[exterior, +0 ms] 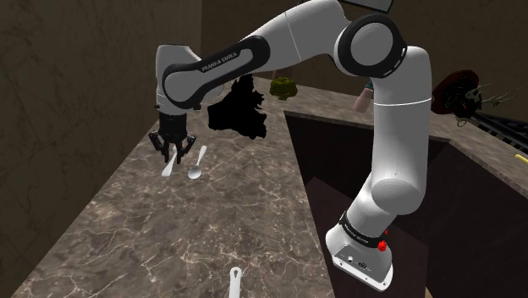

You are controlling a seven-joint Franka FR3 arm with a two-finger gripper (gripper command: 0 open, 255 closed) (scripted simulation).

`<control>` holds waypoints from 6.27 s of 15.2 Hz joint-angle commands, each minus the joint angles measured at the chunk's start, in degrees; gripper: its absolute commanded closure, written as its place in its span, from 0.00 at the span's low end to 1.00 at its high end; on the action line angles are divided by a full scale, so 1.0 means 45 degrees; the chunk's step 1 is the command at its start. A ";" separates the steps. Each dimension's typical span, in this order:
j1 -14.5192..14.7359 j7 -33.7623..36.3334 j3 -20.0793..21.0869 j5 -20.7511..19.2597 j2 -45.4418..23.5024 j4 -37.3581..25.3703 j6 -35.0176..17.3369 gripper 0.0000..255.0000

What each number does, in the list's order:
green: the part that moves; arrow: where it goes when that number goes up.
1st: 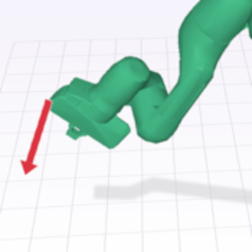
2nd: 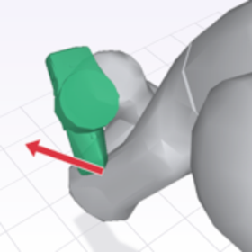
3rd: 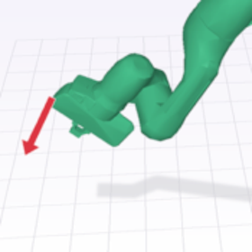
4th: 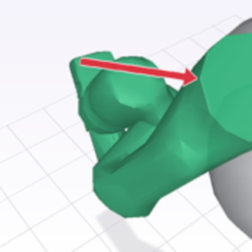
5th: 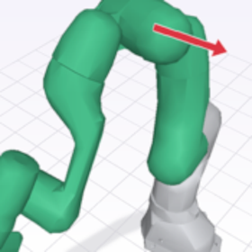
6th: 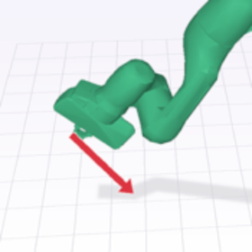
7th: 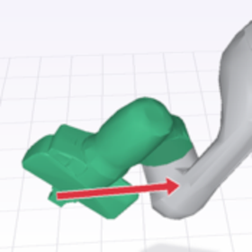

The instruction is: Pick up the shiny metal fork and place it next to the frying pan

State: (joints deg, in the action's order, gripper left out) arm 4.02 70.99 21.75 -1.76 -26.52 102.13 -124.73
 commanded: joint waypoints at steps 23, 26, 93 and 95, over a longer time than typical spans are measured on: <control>-0.0183 -0.0023 0.0251 0.0455 0.1321 -0.1318 0.2568 1.00; -0.0195 -0.0010 0.0276 0.0505 0.1469 -0.1636 0.3024 1.00; 0.2703 -0.1099 0.1132 0.7294 1.6131 1.3815 0.1692 0.00; 0.2707 -0.1096 0.1128 0.7291 1.6130 1.3815 0.1691 0.00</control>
State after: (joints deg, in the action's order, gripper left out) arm 16.39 66.11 27.21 31.45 45.66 164.55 -117.87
